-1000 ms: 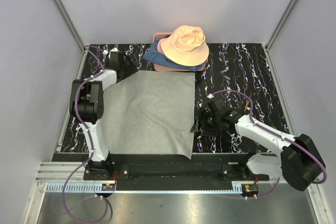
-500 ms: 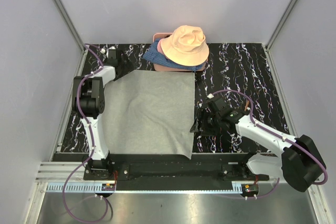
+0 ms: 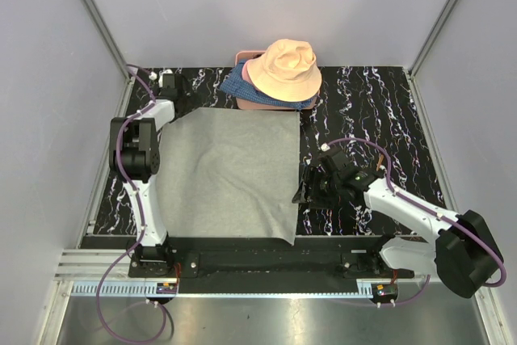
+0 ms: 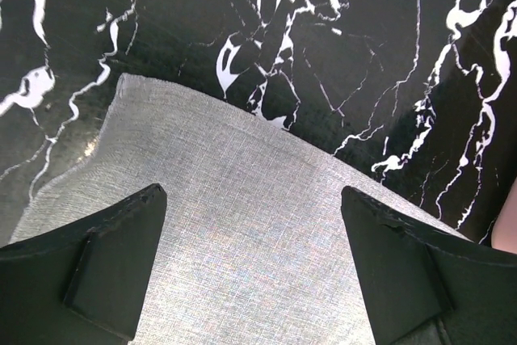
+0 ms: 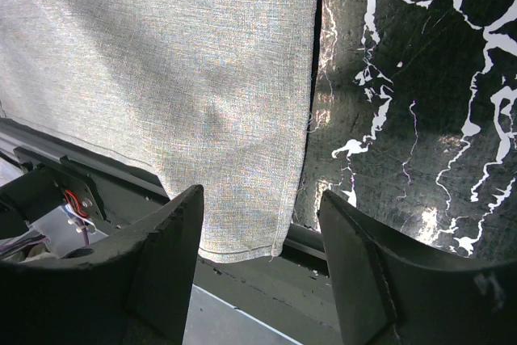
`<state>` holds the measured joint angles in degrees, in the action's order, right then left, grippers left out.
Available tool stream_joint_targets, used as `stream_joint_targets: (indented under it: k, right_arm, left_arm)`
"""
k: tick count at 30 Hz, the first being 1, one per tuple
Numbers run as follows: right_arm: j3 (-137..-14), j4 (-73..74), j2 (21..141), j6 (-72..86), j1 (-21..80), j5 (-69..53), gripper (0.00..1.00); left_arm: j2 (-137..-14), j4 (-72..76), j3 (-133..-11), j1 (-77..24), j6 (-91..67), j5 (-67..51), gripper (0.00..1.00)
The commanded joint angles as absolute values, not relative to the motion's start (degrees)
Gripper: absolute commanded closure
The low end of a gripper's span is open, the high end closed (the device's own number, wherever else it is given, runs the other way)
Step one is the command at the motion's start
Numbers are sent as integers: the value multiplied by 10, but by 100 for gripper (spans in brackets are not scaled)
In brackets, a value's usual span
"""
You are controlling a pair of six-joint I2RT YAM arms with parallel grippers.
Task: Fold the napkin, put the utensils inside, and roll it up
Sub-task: Flatten the napkin out
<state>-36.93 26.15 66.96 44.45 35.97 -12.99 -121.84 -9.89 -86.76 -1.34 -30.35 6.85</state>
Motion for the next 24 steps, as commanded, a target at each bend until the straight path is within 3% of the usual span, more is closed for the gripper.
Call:
stream_joint_targets:
  k: [1, 6, 11, 19, 24]
  right_arm:
    - [-372, 250, 667, 446, 356, -115, 32]
    - [-390, 251, 688, 407, 335, -82, 31]
    - [-436, 243, 752, 335, 253, -93, 31]
    - [-468, 241, 773, 257, 95, -102, 32]
    - [-478, 235, 752, 239, 35, -124, 32]
  left_arm:
    - [-1145, -79, -897, -14, -279, 84, 7]
    - [-1054, -52, -804, -71, -251, 83, 8]
    - [-930, -13, -652, -182, -243, 69, 10]
    - [-768, 23, -477, -388, -239, 4, 25]
    - [-772, 50, -457, -542, -236, -42, 37]
